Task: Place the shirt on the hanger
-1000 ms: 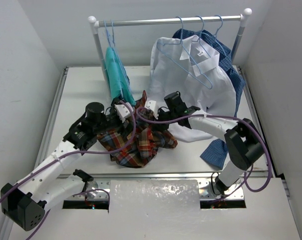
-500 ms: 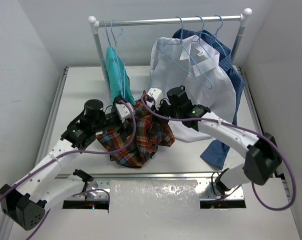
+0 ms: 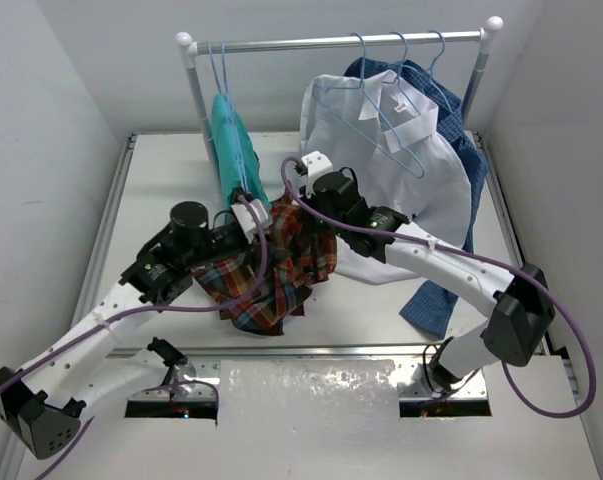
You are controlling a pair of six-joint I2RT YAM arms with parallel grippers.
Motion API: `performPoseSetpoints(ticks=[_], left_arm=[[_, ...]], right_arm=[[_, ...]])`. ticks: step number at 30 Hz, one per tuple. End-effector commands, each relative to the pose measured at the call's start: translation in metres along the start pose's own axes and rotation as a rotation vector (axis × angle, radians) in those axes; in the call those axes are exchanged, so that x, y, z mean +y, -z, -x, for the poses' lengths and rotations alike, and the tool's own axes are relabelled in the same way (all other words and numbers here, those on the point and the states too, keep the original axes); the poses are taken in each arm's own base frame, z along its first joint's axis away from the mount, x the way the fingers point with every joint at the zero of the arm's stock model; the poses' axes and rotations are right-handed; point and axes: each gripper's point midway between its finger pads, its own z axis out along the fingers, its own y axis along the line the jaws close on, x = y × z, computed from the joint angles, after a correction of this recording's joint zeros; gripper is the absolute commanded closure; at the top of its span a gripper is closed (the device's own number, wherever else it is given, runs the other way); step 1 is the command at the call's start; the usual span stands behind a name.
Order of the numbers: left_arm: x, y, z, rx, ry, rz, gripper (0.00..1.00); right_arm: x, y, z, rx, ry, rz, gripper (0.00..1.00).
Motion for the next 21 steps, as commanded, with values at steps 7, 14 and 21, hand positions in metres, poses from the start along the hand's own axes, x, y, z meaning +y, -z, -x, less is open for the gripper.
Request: performPoseSetpoints(ticks=[7, 14, 21], left_arm=[[0.035, -0.016, -0.047, 0.162, 0.056, 0.243, 0.0], [0.03, -0.016, -0.09, 0.245, 0.057, 0.252, 0.31], [0.047, -0.006, -0.078, 0.231, 0.024, 0.321, 1.0]], right_arm=[[0.022, 0.006, 0.017, -0.066, -0.089, -0.008, 1.0], [0.028, 0.023, 0.015, -0.075, -0.093, 0.049, 1.0], [0.013, 0.023, -0.026, 0.024, -0.055, 0.272, 0.49]])
